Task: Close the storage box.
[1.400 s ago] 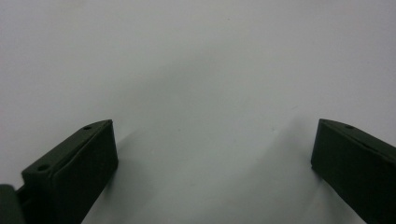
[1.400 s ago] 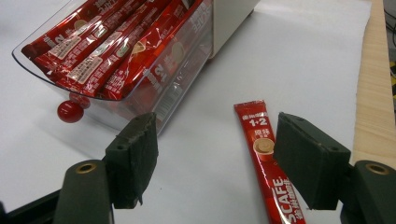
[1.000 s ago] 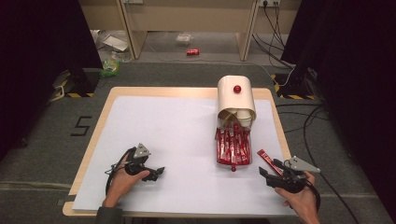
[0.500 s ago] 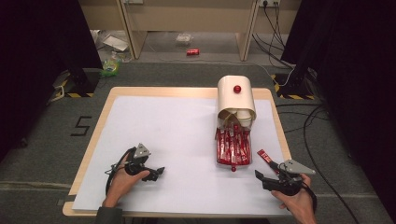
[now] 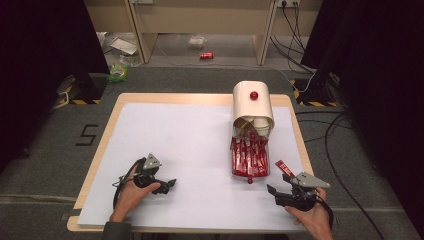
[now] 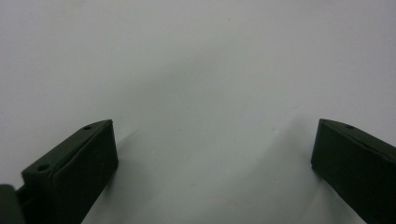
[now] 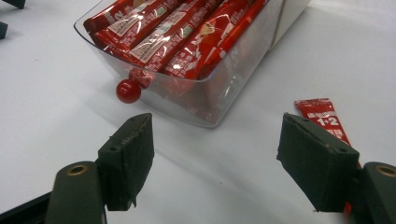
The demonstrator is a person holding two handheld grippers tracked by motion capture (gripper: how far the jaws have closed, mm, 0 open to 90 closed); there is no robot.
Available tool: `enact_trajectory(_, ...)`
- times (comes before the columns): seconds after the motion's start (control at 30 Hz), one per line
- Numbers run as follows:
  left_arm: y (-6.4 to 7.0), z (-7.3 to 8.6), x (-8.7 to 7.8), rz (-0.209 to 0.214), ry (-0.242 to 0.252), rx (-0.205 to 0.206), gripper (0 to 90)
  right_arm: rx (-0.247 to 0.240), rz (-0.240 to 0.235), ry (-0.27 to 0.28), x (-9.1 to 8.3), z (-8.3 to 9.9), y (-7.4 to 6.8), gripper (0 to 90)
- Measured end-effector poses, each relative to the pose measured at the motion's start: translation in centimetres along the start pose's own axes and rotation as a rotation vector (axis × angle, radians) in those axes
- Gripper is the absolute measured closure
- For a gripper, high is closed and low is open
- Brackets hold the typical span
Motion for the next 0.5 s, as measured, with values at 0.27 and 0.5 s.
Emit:
enact_trajectory(0.27,0.0,0.0,0.0,0.0,0.0,0.0,0.0,-0.027,0.015,0.018,0.7,-0.6,-0.9,27.5)
enact_trajectory(0.5,0.0,0.0,0.0,-0.001,0.001,0.0,0.0,-0.032,0.034,0.022,1.5,-0.9,-1.1,27.6)
Point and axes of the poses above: each handheld gripper's, and its own axes: x roughly forward along the jaws, z roughly out of its underside, y roughly to its right, the point moved 7 cm from there along x, roughly forward along the jaws, and after that the axes turned 14 degrees about -y, right-handed, at the moved point
